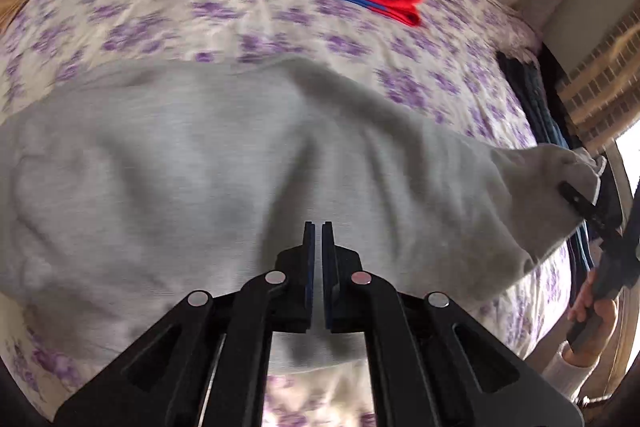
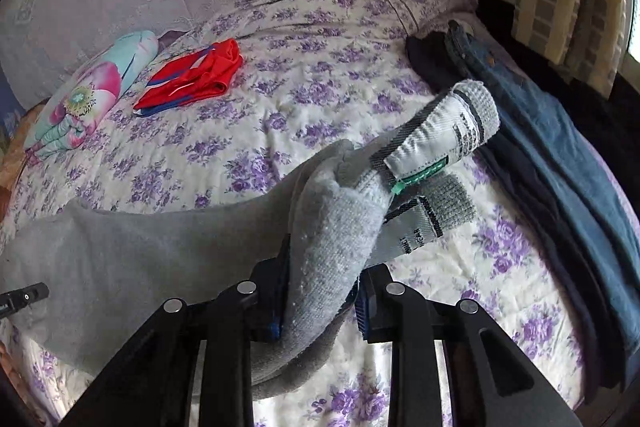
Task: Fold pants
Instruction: 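Grasp both ribbed cuffs with the right gripper and lift them, then lay the cuffs onto the folded sweatpants with the right gripper and release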
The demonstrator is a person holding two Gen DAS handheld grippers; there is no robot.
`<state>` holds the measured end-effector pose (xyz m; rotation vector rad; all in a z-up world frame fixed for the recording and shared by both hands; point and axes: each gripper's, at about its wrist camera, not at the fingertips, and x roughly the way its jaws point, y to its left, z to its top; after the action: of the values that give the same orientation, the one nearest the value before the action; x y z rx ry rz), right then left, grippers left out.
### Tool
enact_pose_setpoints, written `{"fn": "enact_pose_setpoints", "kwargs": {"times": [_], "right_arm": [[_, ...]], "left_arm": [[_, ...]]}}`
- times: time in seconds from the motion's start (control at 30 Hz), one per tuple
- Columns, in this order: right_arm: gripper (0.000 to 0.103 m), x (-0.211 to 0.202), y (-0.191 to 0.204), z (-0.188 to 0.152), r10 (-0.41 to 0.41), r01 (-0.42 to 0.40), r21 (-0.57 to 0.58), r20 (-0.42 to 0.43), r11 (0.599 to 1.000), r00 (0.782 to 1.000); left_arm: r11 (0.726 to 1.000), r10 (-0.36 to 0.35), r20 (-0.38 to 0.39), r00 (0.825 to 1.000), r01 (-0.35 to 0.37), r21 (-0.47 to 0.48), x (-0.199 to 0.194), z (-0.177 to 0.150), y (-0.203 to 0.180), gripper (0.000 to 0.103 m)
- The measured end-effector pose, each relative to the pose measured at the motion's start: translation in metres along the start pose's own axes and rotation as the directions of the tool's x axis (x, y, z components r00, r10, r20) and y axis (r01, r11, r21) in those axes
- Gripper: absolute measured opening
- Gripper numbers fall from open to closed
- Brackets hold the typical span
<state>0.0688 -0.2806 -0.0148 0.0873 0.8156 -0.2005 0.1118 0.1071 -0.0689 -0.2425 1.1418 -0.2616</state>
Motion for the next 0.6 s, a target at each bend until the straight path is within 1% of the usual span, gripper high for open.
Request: {"fn": "enact_pose_setpoints", "kwargs": {"times": [0.07,0.1,0.13,0.17,0.2,0.23,0.3,0.37,0.47,0.53,0.57,0.6], "right_arm": [[0.027,-0.011,0.027,0.009,0.014,-0.012,-0.063,0.033,0.998,0.999],[0.026,-0.017,0.042,0.012,0.031,-0.026,-0.099,0.048,0.995,0.998],[0.026,-0.021,0.059,0.016,0.058,-0.05,-0.139,0.058,0.989,0.997],[0.025,-0.025,0.074,0.017,0.09,-0.079,-0.173,0.058,0.982,0.994],[0.025,-0.027,0.089,0.019,0.125,-0.113,-0.203,0.049,0.973,0.991],[0.024,-0.027,0.104,0.019,0.159,-0.146,-0.237,0.033,0.96,0.987],[0.024,-0.025,0.136,0.015,0.182,-0.173,-0.315,0.001,0.933,0.983],[0.024,-0.019,0.161,0.007,0.187,-0.187,-0.379,-0.037,0.906,0.982],[0.024,-0.001,0.194,-0.015,0.177,-0.21,-0.468,-0.113,0.859,0.978],[0.024,0.016,0.213,-0.037,0.137,-0.203,-0.524,-0.161,0.827,0.977],[0.024,0.025,0.218,-0.047,0.115,-0.197,-0.541,-0.182,0.818,0.977],[0.028,0.032,0.222,-0.057,0.09,-0.184,-0.56,-0.191,0.808,0.977]], "left_arm": [[0.997,0.013,0.01,1.0,-0.013,-0.075,-0.009,0.001,0.043,0.001],[0.994,-0.001,0.004,1.0,0.002,-0.107,-0.009,0.001,0.059,0.001],[0.99,-0.048,-0.007,0.999,0.047,-0.131,-0.009,0.0,0.071,0.001],[0.986,-0.092,-0.015,0.996,0.089,-0.144,-0.006,0.0,0.078,0.001],[0.983,-0.111,-0.016,0.994,0.108,-0.151,-0.003,0.0,0.082,0.001],[0.982,-0.116,-0.017,0.993,0.112,-0.15,-0.001,-0.001,0.082,0.001],[0.986,-0.107,-0.012,0.994,0.105,-0.13,0.0,-0.002,0.078,0.001],[0.988,-0.104,-0.011,0.994,0.102,-0.117,0.002,-0.002,0.075,0.001],[0.986,-0.125,-0.013,0.992,0.123,-0.115,0.001,-0.003,0.08,0.001],[0.985,-0.134,-0.013,0.991,0.131,-0.114,0.003,-0.002,0.081,0.001],[0.984,-0.136,-0.013,0.991,0.134,-0.113,0.003,-0.003,0.083,0.001],[0.985,-0.137,-0.013,0.99,0.135,-0.111,0.003,-0.003,0.083,0.001]]}}
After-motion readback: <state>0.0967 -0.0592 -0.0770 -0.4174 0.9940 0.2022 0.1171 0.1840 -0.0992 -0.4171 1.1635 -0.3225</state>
